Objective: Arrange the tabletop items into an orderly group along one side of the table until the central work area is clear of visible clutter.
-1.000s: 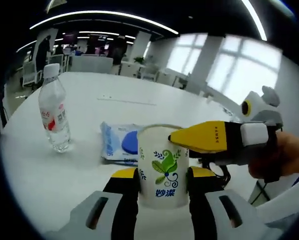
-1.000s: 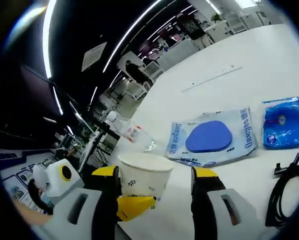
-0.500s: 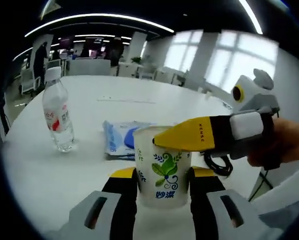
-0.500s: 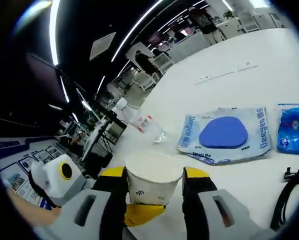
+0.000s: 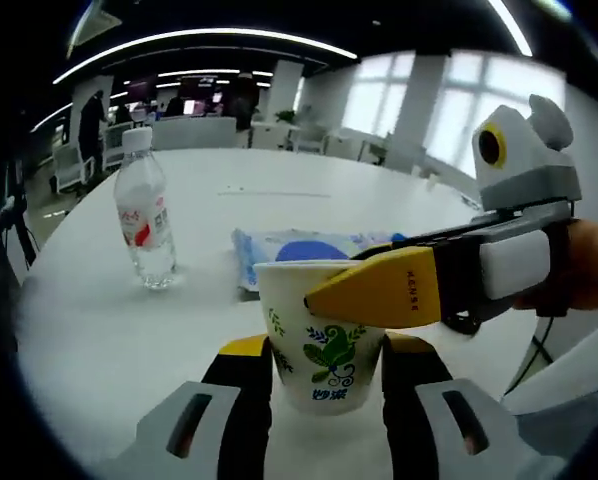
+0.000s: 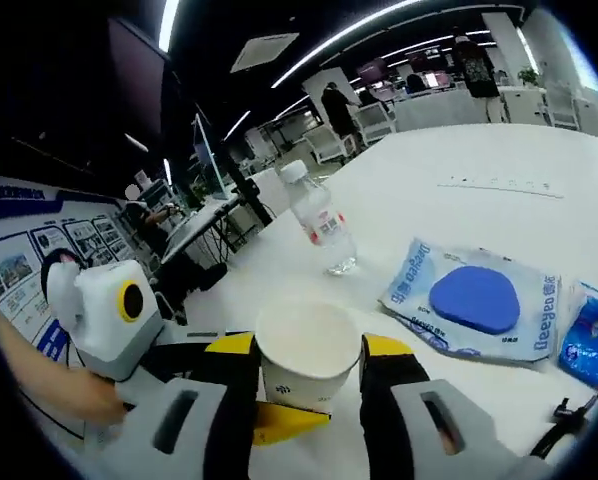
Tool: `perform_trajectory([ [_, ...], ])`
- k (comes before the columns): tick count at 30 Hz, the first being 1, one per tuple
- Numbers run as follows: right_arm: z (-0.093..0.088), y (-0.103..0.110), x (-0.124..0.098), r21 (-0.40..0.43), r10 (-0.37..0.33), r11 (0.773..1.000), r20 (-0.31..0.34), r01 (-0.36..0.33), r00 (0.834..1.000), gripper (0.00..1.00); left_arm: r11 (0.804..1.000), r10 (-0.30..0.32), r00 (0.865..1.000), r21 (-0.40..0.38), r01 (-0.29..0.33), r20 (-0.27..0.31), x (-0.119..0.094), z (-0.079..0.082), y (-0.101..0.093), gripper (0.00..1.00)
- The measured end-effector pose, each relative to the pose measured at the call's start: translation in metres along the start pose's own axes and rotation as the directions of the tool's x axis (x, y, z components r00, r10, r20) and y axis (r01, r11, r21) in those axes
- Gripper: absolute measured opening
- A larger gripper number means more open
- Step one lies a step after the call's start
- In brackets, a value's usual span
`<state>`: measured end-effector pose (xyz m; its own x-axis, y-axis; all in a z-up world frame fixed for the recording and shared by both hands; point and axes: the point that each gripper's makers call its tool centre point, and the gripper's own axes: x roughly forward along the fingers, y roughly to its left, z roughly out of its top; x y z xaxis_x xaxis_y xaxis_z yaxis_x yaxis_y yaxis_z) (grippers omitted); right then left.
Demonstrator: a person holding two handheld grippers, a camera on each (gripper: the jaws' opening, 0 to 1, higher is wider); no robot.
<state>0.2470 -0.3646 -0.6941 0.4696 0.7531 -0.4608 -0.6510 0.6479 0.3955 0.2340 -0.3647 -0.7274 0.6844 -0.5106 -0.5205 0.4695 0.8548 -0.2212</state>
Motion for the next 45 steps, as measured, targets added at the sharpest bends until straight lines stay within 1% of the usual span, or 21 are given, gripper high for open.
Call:
perform_trajectory([
  [1,0.001,0.003,0.001,-0.048,0.005,0.999,-0.001,-0.005,1.0,0.37,1.0,0.006,1.0,0.007,-0.006,0.001,-0.001,0.0,0.002,0.39],
  [3,0.002,0.007,0.002,-0.105,0.01,0.994,-0.007,-0.01,1.0,0.37,1.0,0.017,1.0,0.015,-0.017,0.001,-0.003,0.0,0.006,0.39],
  [4,0.003,0.01,0.004,-0.15,0.014,0.989,-0.008,-0.015,1.0,0.37,1.0,0.021,1.0,0.019,-0.021,0.002,-0.003,0.0,0.008,0.39],
  [6,0.004,0.015,0.005,-0.208,0.023,0.978,-0.007,-0.024,1.0,0.37,0.999,0.033,0.999,0.026,-0.033,0.005,-0.005,0.0,0.011,0.39],
  [9,0.003,0.019,0.008,-0.23,0.027,0.973,-0.015,-0.03,1.0,0.36,0.998,0.044,0.999,0.035,-0.044,0.005,-0.008,-0.001,0.015,0.39],
  [14,0.0,0.025,0.011,-0.292,0.032,0.956,-0.034,-0.041,0.999,0.36,0.997,0.06,0.998,0.049,-0.06,-0.001,-0.01,-0.004,0.02,0.39],
  [20,0.001,0.029,0.013,-0.376,0.031,0.926,-0.044,-0.045,0.999,0.35,0.995,0.075,0.997,0.065,-0.074,-0.004,-0.011,-0.004,0.024,0.38],
  [22,0.002,0.031,0.014,-0.411,0.029,0.911,-0.049,-0.047,0.998,0.35,0.994,0.081,0.997,0.075,-0.08,-0.007,-0.011,-0.004,0.026,0.38],
  [25,0.002,0.031,0.015,-0.417,0.03,0.908,-0.05,-0.049,0.998,0.34,0.994,0.085,0.996,0.067,-0.085,-0.008,-0.012,-0.005,0.027,0.38],
  [32,0.001,0.033,0.018,-0.391,0.044,0.918,-0.051,-0.061,0.998,0.34,0.994,0.1,0.995,0.051,-0.099,-0.012,-0.015,-0.008,0.031,0.39],
  [36,0.002,0.035,0.02,-0.395,0.049,0.917,-0.046,-0.063,0.998,0.33,0.994,0.106,0.994,0.03,-0.106,-0.008,-0.017,-0.009,0.033,0.38],
  [39,0.005,0.032,0.023,-0.377,0.049,0.924,-0.032,-0.058,0.998,0.33,0.993,0.114,0.993,0.021,-0.114,-0.006,-0.019,-0.009,0.035,0.37],
  [41,0.01,0.029,0.024,-0.37,0.044,0.928,-0.02,-0.048,0.999,0.33,0.994,0.108,0.994,-0.023,-0.108,-0.004,-0.019,-0.01,0.035,0.4],
  [45,0.017,0.024,0.027,-0.354,0.037,0.935,-0.002,-0.035,0.999,0.33,0.992,0.121,0.993,-0.033,-0.12,0.011,-0.024,-0.013,0.038,0.46],
])
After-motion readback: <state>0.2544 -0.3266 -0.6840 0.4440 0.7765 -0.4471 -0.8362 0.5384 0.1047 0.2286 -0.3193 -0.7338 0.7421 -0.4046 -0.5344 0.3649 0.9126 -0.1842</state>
